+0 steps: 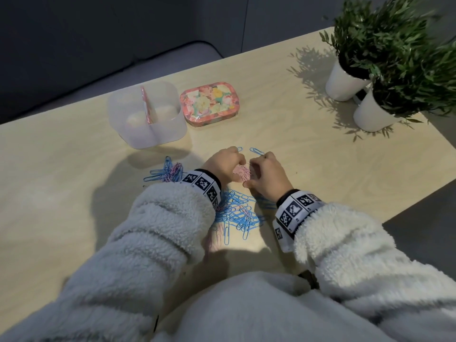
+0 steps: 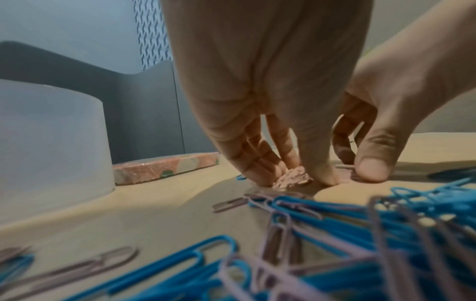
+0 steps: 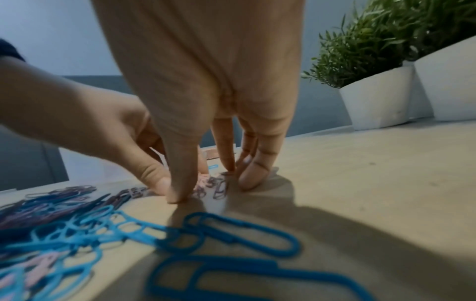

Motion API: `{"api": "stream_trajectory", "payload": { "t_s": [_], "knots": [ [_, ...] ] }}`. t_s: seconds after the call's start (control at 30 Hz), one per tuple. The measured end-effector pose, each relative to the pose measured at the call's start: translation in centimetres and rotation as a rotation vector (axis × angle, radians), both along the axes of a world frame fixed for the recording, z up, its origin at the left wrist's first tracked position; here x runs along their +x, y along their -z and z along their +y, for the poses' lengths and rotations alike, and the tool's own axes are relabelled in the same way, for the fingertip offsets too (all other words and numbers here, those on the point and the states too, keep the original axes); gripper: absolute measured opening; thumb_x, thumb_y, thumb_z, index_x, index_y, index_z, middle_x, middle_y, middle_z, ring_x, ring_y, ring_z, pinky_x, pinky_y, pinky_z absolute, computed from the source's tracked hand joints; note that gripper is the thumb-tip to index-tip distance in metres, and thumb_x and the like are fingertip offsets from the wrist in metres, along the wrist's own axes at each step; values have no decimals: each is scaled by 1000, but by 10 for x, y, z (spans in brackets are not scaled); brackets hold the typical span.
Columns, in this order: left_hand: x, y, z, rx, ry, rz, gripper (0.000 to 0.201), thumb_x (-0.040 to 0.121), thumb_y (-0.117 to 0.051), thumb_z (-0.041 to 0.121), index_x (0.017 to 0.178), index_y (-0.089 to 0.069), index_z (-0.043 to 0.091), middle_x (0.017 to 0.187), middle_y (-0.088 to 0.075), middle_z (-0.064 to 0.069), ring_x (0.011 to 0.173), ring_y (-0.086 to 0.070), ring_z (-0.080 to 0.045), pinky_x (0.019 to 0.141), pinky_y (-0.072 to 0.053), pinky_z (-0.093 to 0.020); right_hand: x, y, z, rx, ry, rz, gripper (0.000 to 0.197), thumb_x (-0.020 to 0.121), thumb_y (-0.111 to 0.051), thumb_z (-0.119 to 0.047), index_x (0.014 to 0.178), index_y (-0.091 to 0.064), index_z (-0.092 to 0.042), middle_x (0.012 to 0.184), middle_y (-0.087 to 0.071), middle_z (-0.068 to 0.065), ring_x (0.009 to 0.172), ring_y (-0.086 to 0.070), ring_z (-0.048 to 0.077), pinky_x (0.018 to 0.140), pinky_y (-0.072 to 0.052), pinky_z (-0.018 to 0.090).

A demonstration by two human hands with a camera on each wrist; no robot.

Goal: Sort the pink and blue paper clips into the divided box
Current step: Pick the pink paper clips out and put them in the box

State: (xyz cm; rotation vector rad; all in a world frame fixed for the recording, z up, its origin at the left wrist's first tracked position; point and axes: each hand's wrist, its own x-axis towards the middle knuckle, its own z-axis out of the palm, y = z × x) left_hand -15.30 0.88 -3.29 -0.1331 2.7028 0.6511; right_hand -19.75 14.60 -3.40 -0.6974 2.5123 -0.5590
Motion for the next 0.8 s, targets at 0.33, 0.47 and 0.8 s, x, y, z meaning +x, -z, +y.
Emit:
{"api": "stream_trajectory", "payload": {
  "t_s": [0.33, 0.47, 0.8],
  "knots": [
    [-3, 3, -1, -51, -39, 23, 25, 88, -56, 15, 111, -56, 4, 117, -55, -17, 111, -53, -32, 91, -39, -38, 10, -11, -16, 33, -96, 140, 19, 84, -51, -7, 96, -64, -1, 103, -64, 20, 101, -57, 37, 76, -42, 36],
    [1, 5, -6, -53, -63, 14, 21, 88, -55, 13, 108, -57, 5, 116, -57, -16, 110, -54, -32, 90, -40, -38, 10, -16, -20, 78, -161, 130, 19, 84, -46, -4, 92, -63, -2, 103, -63, 22, 100, -57, 38, 77, -43, 36],
    [48, -42, -72, 197, -517, 502, 9, 79, -62, 5, 88, -65, 5, 76, -56, -4, 70, -50, -18, 71, -45, -31, -14, -16, -29, 130, -249, -38, 13, 66, -72, -9, 64, -60, -15, 77, -65, 14, 75, -57, 24, 66, -38, 27]
  ]
}}
